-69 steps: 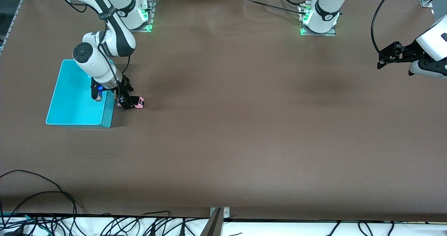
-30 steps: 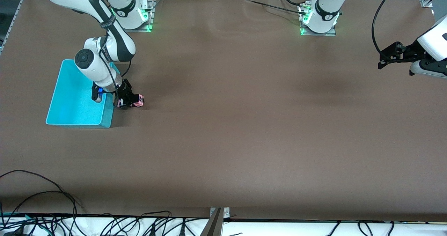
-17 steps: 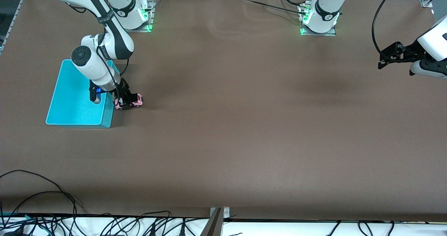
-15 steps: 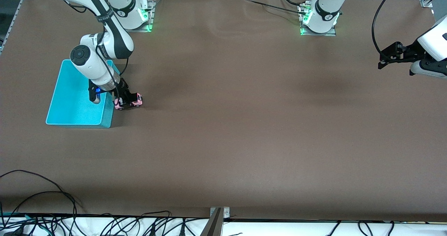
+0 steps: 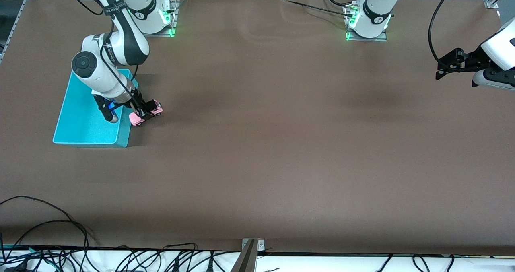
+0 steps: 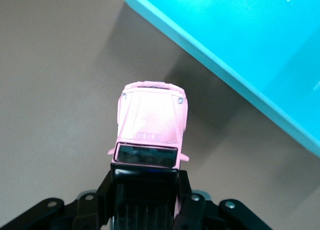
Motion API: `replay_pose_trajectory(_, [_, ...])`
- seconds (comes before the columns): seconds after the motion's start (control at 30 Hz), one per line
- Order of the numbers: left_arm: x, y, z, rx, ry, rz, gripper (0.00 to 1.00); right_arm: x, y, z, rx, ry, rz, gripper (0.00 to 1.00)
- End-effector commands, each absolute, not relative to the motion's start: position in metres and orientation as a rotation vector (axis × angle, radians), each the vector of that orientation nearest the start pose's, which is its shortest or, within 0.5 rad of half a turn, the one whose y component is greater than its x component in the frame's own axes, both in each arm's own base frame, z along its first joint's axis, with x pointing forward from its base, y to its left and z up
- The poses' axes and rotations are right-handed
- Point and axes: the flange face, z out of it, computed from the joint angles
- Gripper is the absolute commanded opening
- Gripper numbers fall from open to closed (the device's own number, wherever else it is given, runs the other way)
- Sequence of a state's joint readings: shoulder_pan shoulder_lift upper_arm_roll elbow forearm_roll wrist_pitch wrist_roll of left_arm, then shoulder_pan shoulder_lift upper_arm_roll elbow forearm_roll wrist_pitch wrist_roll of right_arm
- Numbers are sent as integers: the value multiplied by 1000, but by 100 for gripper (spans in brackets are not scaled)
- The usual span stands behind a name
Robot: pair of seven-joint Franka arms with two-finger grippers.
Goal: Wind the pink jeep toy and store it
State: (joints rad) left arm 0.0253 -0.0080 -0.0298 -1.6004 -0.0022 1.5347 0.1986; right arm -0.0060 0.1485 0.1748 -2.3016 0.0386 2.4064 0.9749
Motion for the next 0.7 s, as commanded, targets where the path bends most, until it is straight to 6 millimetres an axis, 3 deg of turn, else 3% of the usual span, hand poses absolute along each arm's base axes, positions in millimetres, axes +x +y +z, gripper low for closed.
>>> replay_pose_trajectory(0.0, [542,-1,618,-3112,311,81,100,520,88,300,-2954,1062,142,0])
replay_pose_trajectory(0.07, [542,-1,618,-3112,316,81,100,523,84,308,-2997,957,188,0])
replay_pose_trajectory(0.27, [542,-1,618,-3112,316,81,100,539,43,333,-3056,748,283,0])
replay_pose_trajectory(0.5, [542,-1,618,-3112,316,82,100,540,28,334,-3078,648,295,0])
replay_pose_trajectory(0.67, [542,-1,618,-3112,316,82,100,540,5,333,-3087,551,297,0])
